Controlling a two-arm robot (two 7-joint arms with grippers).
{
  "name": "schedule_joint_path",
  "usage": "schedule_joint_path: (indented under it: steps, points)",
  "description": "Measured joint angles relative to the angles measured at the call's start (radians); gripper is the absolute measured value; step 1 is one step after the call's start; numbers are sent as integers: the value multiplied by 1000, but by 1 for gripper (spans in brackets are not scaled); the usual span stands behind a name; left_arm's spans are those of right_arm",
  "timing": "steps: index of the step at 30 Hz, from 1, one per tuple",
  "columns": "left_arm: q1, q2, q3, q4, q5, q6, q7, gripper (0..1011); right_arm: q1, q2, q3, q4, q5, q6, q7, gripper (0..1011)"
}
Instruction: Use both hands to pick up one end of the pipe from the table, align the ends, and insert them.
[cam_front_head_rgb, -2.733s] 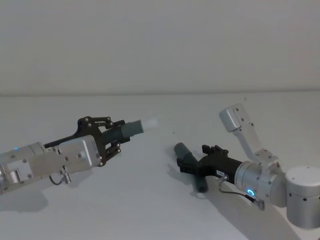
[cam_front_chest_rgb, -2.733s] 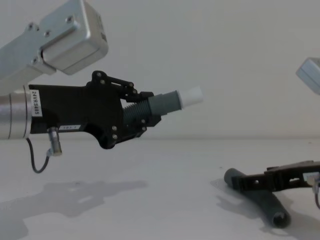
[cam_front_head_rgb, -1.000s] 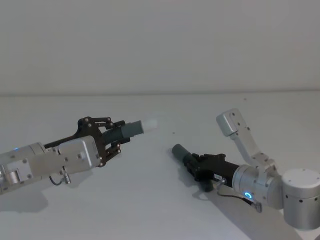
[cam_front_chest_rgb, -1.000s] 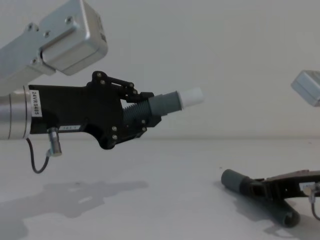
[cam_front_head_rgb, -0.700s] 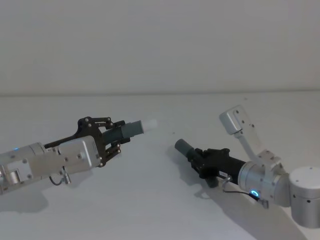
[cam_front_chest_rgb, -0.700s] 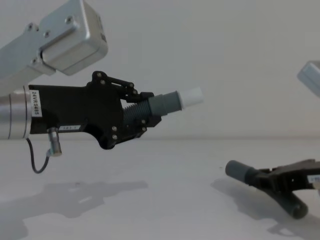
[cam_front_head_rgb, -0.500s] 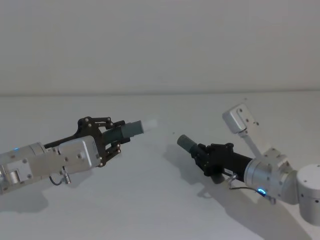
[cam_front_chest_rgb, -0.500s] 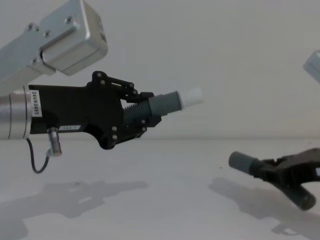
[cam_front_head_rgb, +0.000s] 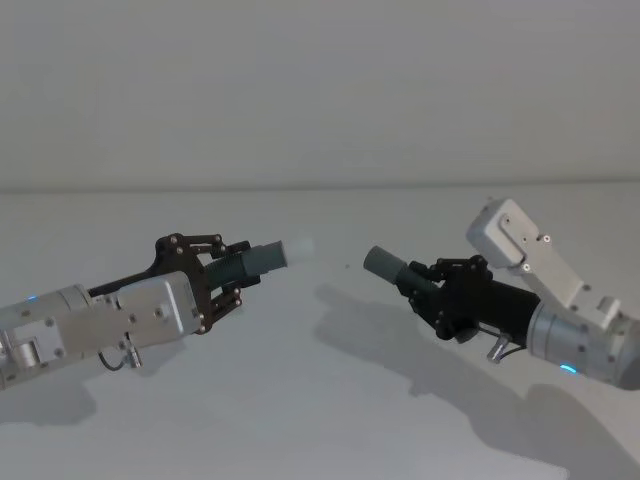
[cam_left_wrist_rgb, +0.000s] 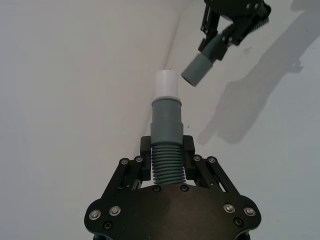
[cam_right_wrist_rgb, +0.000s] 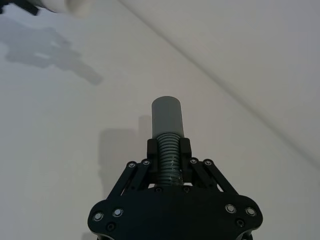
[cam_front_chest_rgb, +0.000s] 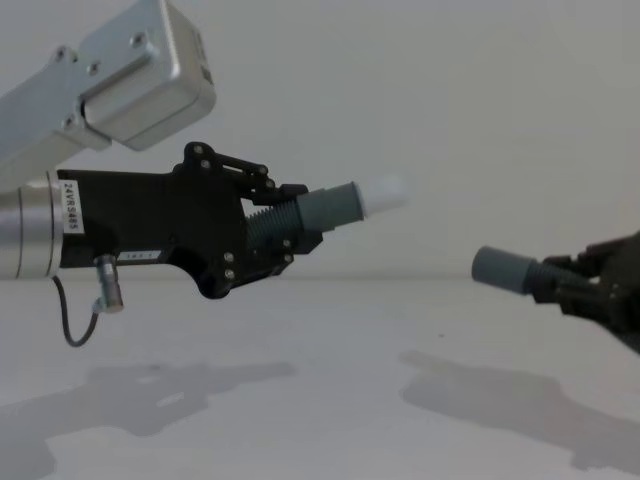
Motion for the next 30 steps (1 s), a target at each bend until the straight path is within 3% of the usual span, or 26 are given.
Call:
schedule_joint_path:
  steps: [13,21,30]
  points:
    - [0,0,0,0,0,0,0,327,19,117,9,-53,-78,-193,94,225]
    - [0,0,0,0,0,0,0,327,60,187,11,-72,-129,-348,168,226]
    - [0,0,0,0,0,0,0,327,123,225,-9,-74,-166,-481,247,226]
